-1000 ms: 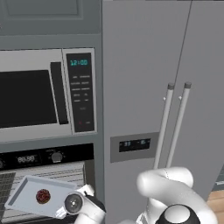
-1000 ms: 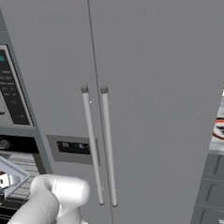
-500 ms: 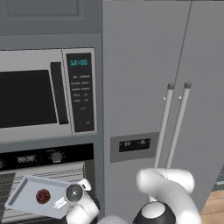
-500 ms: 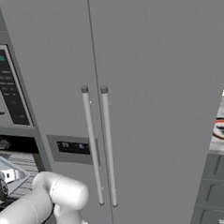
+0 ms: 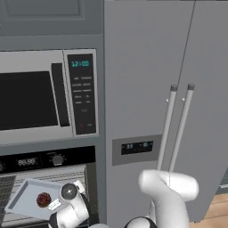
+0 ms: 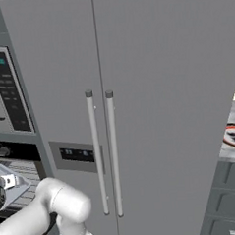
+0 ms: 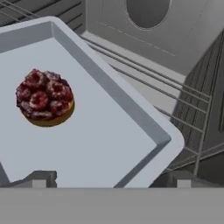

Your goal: Take the baked cake out of the oven and place it on the plate for cooling. Then close the oven door.

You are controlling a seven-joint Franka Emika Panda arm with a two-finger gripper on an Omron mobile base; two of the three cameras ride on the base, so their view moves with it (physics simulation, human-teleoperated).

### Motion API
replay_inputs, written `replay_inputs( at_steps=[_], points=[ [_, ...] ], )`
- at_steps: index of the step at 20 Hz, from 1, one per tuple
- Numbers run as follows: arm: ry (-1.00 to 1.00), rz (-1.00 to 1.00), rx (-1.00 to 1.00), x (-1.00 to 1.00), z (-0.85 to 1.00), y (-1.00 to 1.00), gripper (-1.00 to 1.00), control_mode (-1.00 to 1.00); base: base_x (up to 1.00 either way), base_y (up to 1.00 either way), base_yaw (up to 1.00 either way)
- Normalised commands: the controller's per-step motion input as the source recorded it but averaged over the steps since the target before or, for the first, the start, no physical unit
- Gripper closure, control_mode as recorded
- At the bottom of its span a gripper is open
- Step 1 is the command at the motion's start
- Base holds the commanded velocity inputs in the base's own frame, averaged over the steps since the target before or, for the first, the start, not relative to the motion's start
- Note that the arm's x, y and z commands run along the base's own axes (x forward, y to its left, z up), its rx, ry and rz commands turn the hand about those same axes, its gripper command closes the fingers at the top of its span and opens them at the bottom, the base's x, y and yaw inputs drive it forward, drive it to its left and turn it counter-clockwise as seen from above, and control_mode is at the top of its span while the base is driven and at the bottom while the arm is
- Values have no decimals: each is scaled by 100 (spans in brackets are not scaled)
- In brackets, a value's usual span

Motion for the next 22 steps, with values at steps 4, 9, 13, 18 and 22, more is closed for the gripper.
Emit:
replay_inputs(
  at_steps=[4, 9, 13, 18, 22],
  points=[
    [0, 1, 1, 9, 0, 43, -100, -100, 0, 0, 0],
    [2, 2, 0, 1, 0, 50, -100, -100, 0, 0, 0],
    [0, 1, 0, 8, 0, 40, -100, -100, 0, 0, 0],
    [0, 1, 0, 13, -12, 19, -100, -100, 0, 0, 0],
    [0, 0, 0, 14, -16, 14, -100, -100, 0, 0, 0]
  ],
)
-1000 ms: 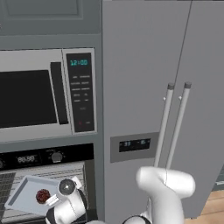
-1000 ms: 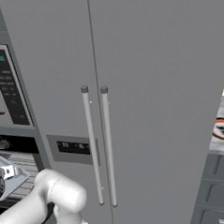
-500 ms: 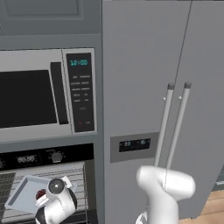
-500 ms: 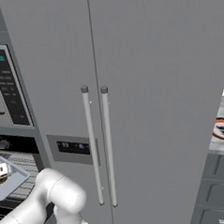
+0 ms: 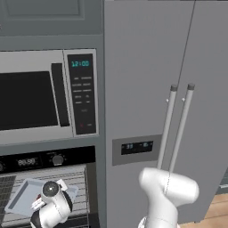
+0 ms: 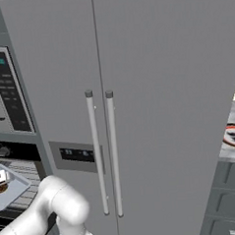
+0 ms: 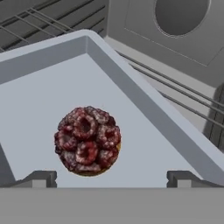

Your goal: Take the baked cake out of the oven and place it on the plate for cooling. Then close the oven door.

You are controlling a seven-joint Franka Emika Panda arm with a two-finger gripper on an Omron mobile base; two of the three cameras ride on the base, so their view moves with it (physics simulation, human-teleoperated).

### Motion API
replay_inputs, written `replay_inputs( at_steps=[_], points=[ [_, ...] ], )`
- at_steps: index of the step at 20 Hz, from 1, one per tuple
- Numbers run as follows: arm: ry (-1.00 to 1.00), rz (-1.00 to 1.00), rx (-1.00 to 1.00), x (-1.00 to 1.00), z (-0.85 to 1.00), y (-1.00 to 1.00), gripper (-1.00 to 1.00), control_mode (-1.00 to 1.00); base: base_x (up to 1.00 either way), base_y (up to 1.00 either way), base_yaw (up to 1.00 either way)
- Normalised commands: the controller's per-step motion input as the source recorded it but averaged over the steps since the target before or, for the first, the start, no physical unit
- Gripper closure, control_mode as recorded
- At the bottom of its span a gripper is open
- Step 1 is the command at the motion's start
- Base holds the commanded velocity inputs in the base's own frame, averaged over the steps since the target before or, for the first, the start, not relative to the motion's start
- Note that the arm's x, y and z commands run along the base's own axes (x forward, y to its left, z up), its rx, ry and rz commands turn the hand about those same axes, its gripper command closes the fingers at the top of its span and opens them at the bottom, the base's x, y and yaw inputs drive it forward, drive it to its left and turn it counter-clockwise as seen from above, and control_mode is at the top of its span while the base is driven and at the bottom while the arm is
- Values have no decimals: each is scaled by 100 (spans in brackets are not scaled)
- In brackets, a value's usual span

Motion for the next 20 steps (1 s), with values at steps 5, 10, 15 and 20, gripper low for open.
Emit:
replay_inputs(
  at_steps=[5, 10, 15, 20],
  points=[
    [0, 0, 0, 13, -11, 12, -100, -100, 0, 0, 0],
    [0, 0, 0, 10, -4, 16, -100, -100, 0, 0, 0],
    [1, 0, 0, 7, -4, 8, -100, -100, 0, 0, 0],
    [0, 0, 0, 5, -2, 3, -100, -100, 0, 0, 0]
  ],
)
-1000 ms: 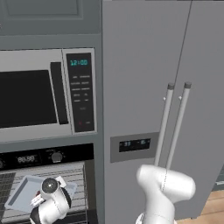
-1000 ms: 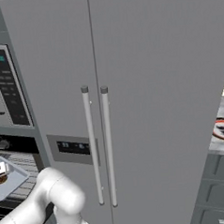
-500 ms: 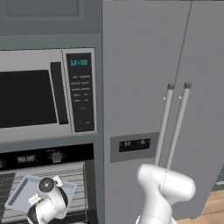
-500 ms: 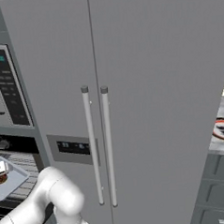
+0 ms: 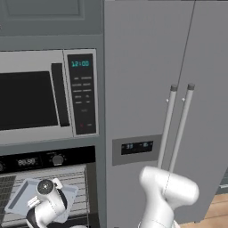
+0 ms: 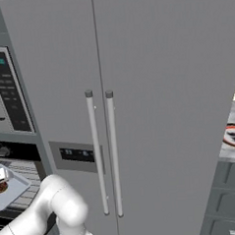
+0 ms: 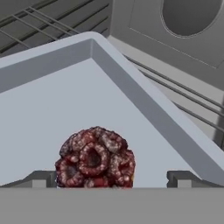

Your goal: Take the baked cake out of the oven and place it on the plate for cooling. Then close the oven door.

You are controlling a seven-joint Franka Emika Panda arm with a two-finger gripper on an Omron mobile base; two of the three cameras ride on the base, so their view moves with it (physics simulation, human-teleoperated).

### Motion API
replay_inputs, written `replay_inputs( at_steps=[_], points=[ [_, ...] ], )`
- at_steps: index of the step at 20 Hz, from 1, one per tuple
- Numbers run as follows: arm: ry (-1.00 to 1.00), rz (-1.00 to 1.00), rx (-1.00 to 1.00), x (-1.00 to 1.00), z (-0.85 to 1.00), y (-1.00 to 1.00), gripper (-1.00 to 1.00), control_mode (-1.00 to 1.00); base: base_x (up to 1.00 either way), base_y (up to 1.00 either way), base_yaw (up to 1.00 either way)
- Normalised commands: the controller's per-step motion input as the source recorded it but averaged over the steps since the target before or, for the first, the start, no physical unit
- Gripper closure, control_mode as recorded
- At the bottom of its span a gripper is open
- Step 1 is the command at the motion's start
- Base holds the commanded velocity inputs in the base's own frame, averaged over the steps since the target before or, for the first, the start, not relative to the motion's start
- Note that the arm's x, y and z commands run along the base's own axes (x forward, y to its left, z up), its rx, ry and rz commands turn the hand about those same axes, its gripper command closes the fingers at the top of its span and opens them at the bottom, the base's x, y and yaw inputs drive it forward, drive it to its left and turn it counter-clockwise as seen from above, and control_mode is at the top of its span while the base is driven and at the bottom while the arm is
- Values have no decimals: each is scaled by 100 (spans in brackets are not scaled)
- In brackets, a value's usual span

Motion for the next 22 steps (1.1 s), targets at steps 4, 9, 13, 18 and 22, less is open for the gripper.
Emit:
replay_inputs(
  at_steps=[4, 9, 13, 18, 22],
  points=[
    [0, 0, 0, 1, -3, 13, -100, -100, 0, 0, 0],
    [0, 0, 0, 0, -7, 9, -100, -100, 0, 0, 0],
    [0, 0, 0, 0, -23, 14, -100, -100, 0, 0, 0],
    [2, -2, 0, 5, -3, 5, -100, -100, 0, 0, 0],
    [7, -5, 0, 5, 0, 3, -100, -100, 0, 0, 0]
  ],
)
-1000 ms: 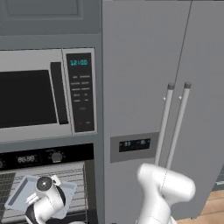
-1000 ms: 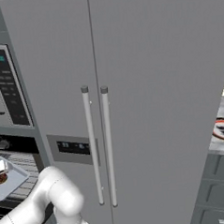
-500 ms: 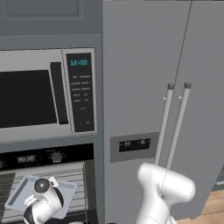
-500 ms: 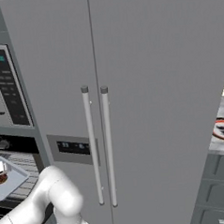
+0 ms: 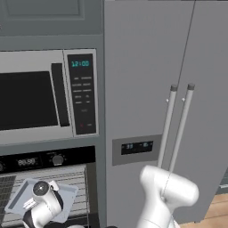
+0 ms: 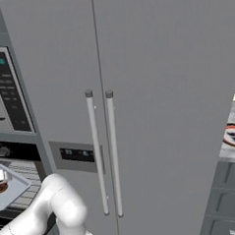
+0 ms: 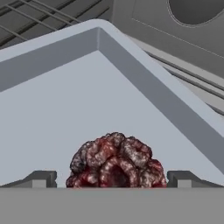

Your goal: Take the baked cake out of the oven and place it on the plate for cooling. Then close the oven door.

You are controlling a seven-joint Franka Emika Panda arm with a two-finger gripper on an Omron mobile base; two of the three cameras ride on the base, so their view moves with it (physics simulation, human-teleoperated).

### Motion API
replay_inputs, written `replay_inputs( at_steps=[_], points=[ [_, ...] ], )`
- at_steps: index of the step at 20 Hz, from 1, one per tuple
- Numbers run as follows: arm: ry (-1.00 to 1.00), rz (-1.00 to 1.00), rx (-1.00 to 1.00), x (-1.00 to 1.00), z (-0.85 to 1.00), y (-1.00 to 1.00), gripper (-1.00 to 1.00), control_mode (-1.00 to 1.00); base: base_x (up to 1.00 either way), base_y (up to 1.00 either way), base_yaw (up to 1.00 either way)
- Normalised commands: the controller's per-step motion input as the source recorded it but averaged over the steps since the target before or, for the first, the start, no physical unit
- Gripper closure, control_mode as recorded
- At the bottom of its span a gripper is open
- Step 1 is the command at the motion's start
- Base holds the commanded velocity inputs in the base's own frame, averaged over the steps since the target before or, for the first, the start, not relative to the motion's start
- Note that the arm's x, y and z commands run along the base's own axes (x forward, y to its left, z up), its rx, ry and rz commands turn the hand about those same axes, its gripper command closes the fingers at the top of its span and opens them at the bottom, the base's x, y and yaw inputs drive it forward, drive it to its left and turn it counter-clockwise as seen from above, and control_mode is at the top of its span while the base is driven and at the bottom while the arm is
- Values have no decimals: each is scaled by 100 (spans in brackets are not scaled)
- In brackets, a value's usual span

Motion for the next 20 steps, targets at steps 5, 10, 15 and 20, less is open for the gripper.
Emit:
replay_inputs(
  at_steps=[5, 10, 15, 20],
  points=[
    [4, -4, 0, 4, -1, 0, -100, -100, 0, 0, 0],
    [0, -2, 0, 3, -3, 0, -100, -100, 0, 0, 0],
    [1, -1, 0, 6, -5, 1, -100, -100, 0, 0, 0],
    [0, -1, 0, 1, -3, 0, -100, -100, 0, 0, 0]
  ],
)
